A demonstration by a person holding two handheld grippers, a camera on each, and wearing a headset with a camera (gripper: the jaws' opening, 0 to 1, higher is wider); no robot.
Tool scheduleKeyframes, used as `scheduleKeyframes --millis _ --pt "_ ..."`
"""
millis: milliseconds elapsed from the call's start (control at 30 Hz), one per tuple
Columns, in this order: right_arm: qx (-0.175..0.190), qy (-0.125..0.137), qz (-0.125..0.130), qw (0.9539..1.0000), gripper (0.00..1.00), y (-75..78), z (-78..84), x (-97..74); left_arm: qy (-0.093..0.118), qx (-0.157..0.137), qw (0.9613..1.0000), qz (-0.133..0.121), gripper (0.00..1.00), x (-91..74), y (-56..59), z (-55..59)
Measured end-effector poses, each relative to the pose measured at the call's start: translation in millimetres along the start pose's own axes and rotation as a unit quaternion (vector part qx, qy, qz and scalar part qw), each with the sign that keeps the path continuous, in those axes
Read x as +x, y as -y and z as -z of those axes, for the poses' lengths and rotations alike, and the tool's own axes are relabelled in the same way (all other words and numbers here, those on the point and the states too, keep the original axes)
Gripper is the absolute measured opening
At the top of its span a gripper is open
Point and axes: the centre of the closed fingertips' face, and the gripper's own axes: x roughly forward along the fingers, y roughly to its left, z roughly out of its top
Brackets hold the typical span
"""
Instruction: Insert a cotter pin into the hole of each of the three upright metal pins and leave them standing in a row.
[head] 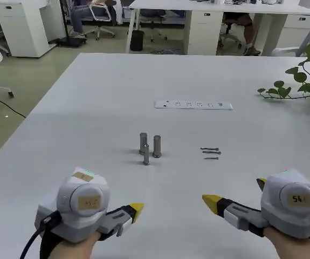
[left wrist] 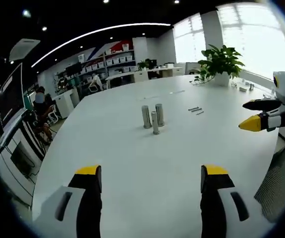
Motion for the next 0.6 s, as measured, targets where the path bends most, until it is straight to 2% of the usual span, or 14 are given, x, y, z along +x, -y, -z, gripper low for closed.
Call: scheduleKeyframes --millis 400,600 --pt "0.003 -0.004 0.000 1.0000 0.70 0.3 1.9 -0.6 0.004 -0.004 1.0000 0.002 0.72 -0.7 -0.1 -1.6" --pt "-0.001 0.005 -0.004 1.0000 0.68 -1.4 -1.2 0.1 0.006 -0.002 1.0000 0.003 0.72 -0.4 0.4 -2.8"
